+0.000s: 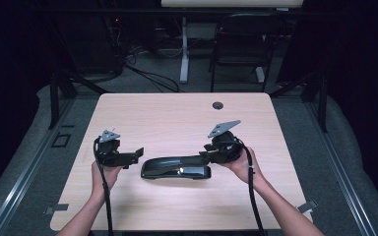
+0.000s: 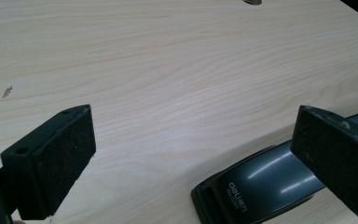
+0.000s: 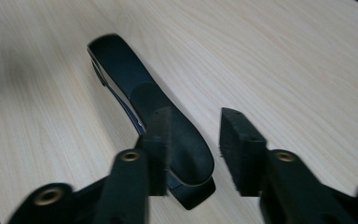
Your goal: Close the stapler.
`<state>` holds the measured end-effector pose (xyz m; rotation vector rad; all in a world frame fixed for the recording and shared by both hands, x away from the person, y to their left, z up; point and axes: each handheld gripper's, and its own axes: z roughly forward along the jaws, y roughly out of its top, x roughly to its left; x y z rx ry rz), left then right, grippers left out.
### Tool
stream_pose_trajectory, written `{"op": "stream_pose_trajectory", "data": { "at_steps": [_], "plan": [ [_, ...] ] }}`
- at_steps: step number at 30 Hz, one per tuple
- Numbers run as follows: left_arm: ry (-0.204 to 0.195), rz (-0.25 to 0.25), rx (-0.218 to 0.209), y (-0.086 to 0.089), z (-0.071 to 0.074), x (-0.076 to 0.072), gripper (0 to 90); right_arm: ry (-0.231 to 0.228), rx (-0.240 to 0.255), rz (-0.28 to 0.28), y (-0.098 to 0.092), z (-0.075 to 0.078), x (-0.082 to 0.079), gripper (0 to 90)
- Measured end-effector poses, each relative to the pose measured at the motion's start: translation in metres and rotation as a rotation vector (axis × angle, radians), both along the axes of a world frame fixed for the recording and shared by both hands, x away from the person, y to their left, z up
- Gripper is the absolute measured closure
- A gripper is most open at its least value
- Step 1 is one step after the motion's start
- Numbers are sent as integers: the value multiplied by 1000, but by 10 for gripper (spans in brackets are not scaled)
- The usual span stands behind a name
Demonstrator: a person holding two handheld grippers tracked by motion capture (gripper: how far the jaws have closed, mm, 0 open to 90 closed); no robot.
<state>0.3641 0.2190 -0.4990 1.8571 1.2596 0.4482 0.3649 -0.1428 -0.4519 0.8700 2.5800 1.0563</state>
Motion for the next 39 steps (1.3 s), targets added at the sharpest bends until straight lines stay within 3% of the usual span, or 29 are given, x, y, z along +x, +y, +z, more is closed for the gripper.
{"op": "stream_pose_trajectory", "data": {
  "at_steps": [10, 14, 18, 24, 32, 39],
  "plan": [
    [1, 1, 0, 0, 0, 0, 2, -37, 20, -21, -12, 10, -8, 236],
    [3, 2, 0, 0, -1, 0, 2, -61, 31, -31, -20, 12, -14, 149],
    [1, 0, 2, 0, 0, 0, 2, -71, 43, -39, -29, 10, -19, 90],
    [5, -4, 2, 0, -1, 1, 3, -79, 22, -87, -44, 0, -23, 33],
    [9, -10, 1, 0, -1, 1, 3, -121, -36, -162, -68, -15, -28, 12],
    [20, -17, 9, -3, -3, 3, 3, -77, -59, -209, -85, -25, -23, 5]
  ]
}}
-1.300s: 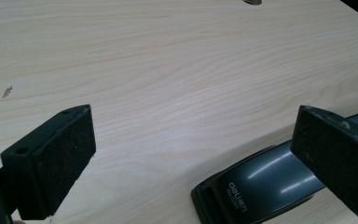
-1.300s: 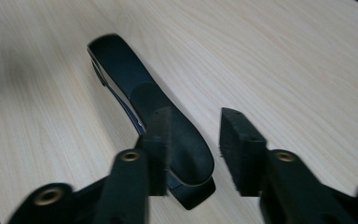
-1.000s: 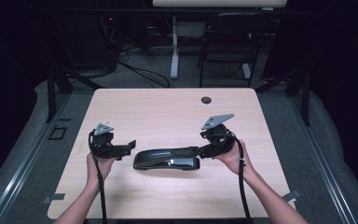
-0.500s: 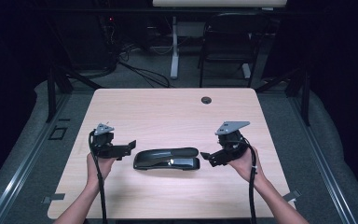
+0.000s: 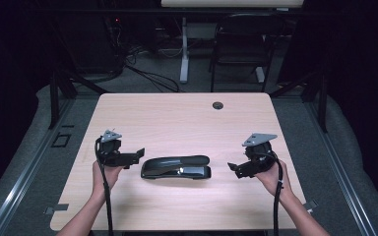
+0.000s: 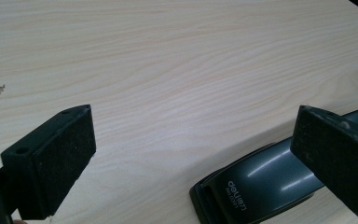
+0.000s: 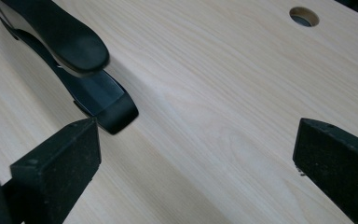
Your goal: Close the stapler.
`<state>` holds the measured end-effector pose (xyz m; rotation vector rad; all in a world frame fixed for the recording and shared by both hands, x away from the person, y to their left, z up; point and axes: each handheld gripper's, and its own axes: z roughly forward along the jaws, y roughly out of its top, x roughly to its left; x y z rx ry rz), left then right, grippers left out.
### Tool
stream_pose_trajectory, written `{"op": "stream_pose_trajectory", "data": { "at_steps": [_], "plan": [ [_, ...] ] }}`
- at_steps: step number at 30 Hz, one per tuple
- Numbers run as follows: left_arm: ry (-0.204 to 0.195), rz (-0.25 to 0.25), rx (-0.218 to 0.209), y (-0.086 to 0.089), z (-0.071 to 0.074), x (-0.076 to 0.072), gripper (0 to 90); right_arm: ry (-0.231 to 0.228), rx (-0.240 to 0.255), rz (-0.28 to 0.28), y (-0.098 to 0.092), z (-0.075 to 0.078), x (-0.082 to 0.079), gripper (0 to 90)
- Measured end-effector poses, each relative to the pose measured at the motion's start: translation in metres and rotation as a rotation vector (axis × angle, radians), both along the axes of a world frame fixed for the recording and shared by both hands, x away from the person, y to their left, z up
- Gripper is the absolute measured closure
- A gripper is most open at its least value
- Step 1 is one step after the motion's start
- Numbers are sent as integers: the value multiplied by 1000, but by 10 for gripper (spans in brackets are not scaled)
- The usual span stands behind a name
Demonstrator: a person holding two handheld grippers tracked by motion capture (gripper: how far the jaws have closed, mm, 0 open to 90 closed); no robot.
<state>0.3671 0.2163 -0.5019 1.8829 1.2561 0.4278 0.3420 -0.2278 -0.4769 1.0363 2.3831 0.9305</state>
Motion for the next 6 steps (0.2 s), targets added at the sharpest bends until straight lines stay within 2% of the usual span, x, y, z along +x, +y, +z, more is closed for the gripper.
{"op": "stream_pose_trajectory", "data": {
  "at_steps": [6],
  "plan": [
    [20, -12, 16, -2, -3, 2, 13, 38, -36, -13, -3, -8, 7, 0]
  ]
}}
